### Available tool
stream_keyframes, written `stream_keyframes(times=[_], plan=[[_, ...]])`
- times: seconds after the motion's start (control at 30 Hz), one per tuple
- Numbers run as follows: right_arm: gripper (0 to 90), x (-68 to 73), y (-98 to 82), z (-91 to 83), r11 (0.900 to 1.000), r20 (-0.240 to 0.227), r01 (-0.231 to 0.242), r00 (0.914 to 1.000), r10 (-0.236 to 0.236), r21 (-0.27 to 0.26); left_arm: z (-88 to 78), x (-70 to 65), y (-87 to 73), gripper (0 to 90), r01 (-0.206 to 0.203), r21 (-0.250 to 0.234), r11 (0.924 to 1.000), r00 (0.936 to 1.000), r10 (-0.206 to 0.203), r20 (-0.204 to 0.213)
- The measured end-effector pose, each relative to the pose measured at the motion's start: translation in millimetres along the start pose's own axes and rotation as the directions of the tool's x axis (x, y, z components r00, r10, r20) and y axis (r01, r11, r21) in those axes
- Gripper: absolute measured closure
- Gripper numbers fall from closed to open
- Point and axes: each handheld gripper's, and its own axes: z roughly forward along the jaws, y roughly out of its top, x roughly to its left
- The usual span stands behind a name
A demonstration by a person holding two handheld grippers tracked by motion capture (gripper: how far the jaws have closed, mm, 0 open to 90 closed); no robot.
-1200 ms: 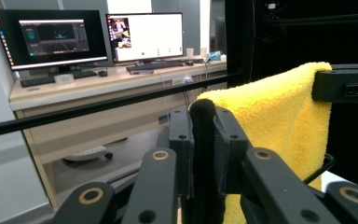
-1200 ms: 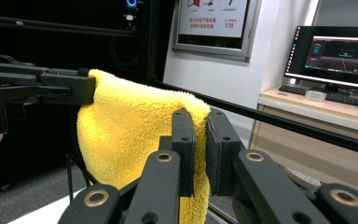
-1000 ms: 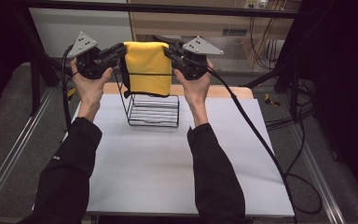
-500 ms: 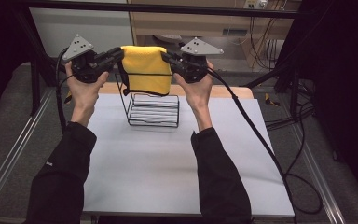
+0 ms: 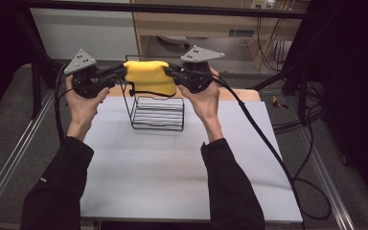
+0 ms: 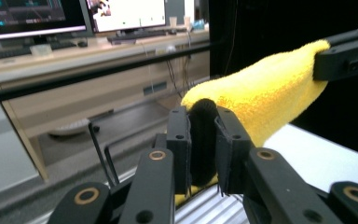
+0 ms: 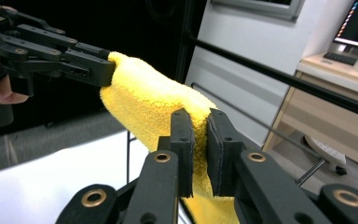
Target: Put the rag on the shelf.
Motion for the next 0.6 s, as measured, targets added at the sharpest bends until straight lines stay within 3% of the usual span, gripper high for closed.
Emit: stream_keyframes(times=[0.2,0.4,0.6], plan=[[82.2,6.1,-6.6,-0.3,0.998,-0.028,-0.001,0.9996,0.003,0.059,-4.4,-2.6,-8.5,75.4,0.003,0.055,0.9985,0.9999,-0.004,0.015],[81.9,9.1,-14.7,-2.1,0.997,-0.047,-0.013,0.9987,0.017,0.079,-12.9,-2.5,-1.7,68.1,0.013,0.135,0.9907,0.9995,-0.016,0.027],[81.6,12.0,-19.9,-2.3,0.996,-0.060,-0.007,0.9981,0.012,0.087,-22.9,1.0,17.9,66.6,0.040,0.125,0.9913,0.9989,-0.043,0.021]])
